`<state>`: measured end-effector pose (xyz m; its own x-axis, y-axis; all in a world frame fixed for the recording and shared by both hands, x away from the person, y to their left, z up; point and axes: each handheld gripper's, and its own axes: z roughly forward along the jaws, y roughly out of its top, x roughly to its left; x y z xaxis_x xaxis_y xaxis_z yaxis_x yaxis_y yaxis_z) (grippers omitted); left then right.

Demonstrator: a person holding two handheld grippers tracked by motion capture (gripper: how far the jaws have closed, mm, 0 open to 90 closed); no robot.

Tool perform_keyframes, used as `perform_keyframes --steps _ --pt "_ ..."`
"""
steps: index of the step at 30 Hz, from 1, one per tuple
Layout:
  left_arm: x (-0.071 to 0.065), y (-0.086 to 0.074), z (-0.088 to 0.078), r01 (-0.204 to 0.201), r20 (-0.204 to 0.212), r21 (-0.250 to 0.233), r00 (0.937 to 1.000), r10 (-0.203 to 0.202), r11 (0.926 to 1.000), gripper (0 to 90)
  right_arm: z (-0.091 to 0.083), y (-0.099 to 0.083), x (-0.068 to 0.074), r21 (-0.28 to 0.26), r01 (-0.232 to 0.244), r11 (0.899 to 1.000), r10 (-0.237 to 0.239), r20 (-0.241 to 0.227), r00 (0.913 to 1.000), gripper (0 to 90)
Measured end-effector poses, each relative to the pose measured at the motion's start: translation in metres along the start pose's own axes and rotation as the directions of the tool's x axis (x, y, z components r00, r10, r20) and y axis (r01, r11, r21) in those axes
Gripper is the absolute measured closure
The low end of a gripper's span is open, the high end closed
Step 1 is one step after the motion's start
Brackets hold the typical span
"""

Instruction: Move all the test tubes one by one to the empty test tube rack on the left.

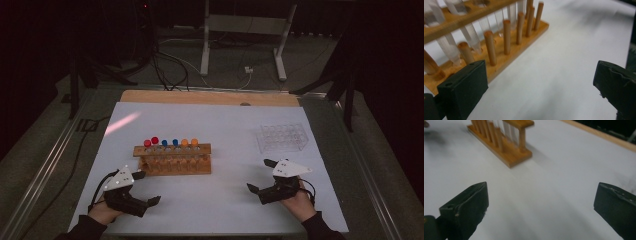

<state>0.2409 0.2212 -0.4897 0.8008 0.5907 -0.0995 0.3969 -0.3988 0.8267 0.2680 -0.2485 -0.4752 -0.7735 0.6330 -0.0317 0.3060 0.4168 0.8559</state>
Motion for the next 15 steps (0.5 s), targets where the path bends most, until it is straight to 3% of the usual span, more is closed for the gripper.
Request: perform_keyframes --steps 9,15 --pt "0.003 -0.004 0.003 0.004 -0.020 0.000 0.9998 -0.004 1.0000 0.5 -0.001 -0.018 -0.014 0.068 -0.043 0.997 0.041 0.031 0.9987 0.0" --pt "-0.002 -0.003 0.006 -0.026 -0.002 0.000 0.9997 0.026 0.9997 0.5 0.004 -0.019 -0.012 0.108 -0.015 0.994 0.013 0.022 0.9997 0.0"
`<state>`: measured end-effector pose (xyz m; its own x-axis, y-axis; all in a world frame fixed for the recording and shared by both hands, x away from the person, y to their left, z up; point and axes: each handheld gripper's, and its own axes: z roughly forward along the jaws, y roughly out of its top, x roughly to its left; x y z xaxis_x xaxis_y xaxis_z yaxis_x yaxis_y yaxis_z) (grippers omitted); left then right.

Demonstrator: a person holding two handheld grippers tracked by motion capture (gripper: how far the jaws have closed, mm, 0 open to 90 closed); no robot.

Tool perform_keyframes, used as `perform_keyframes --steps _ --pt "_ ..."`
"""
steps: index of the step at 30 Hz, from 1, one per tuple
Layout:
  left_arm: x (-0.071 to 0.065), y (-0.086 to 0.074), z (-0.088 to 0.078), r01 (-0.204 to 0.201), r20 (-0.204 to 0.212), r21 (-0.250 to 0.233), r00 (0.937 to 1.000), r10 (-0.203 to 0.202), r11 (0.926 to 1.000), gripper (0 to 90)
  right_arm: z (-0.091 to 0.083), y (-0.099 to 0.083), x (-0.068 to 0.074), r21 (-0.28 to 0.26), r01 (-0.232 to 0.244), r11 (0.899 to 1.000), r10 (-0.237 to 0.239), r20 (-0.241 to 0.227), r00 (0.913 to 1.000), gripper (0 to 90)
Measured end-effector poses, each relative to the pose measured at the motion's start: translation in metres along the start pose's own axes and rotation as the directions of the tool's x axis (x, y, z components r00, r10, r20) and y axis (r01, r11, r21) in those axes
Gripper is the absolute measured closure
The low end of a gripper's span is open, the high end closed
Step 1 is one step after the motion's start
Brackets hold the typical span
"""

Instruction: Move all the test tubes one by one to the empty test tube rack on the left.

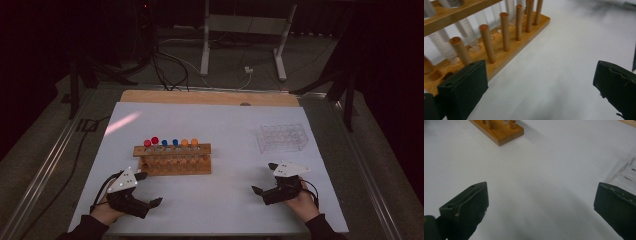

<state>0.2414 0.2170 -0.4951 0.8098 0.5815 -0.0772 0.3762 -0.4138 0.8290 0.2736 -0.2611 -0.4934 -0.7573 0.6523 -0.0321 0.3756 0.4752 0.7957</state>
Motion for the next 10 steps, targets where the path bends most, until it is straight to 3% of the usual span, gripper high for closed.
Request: perform_keyframes --steps 10 --pt "0.0004 0.0003 0.0012 0.012 -0.001 -0.008 0.9999 -0.012 0.9999 0.6 0.0001 0.0012 0.0017 -0.003 -0.002 1.000 0.002 -0.013 0.9999 0.0"
